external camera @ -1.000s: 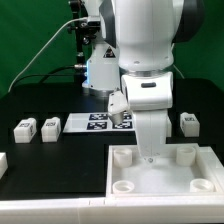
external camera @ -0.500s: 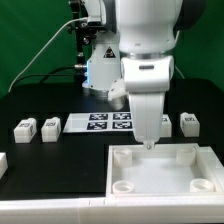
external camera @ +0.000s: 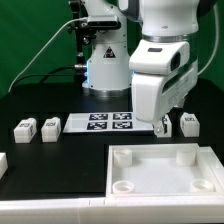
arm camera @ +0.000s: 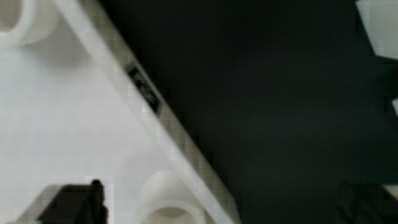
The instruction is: Assemble one leg
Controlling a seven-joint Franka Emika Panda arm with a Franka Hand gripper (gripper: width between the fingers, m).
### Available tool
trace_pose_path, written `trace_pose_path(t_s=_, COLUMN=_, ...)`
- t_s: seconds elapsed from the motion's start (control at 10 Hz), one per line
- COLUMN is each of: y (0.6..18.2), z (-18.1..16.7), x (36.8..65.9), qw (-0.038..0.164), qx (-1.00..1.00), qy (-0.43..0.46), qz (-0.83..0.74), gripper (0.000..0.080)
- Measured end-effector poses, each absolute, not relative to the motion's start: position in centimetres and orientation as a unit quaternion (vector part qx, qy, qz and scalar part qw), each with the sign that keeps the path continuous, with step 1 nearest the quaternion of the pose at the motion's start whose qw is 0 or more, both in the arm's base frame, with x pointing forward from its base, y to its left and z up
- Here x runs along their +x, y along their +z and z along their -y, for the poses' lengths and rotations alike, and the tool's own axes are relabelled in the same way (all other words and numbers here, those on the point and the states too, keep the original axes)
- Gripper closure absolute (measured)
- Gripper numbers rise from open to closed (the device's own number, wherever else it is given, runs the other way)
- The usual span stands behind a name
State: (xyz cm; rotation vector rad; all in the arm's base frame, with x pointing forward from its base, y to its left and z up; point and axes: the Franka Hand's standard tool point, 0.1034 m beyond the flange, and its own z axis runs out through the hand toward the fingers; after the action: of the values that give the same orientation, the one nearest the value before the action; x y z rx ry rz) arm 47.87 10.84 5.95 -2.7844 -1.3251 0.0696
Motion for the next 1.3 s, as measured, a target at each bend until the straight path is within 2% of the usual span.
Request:
trace_pose_path(t_s=0.2, y=5.7, z=-12.8, x=47.3, qw=0.028, qx=-0.965, qy=0.032, qz=0.258, gripper=0.015)
trace_pose_path(t_s=0.5, y=5.6, z=-12.8, x=47.4, qw=0.036, qx=-0.989, qy=0.033, qz=0.14, gripper=0.015)
trace_pose_path(t_s=0.9, y=5.5, z=-16.5, x=45.0, qw=0.035, qx=-0.992, qy=0.073, qz=0.095, gripper=0.015)
trace_pose_path(t_s=1.1, y=5.7, z=-17.7, x=43.4, qw=0.019, qx=-0.983, qy=0.162, qz=0.087, gripper=0.015)
trace_pose_path(t_s=1.3, y=5.5, z=-17.9, x=43.6, qw=0.009, qx=-0.966, qy=0.247, qz=0.08, gripper=0.015)
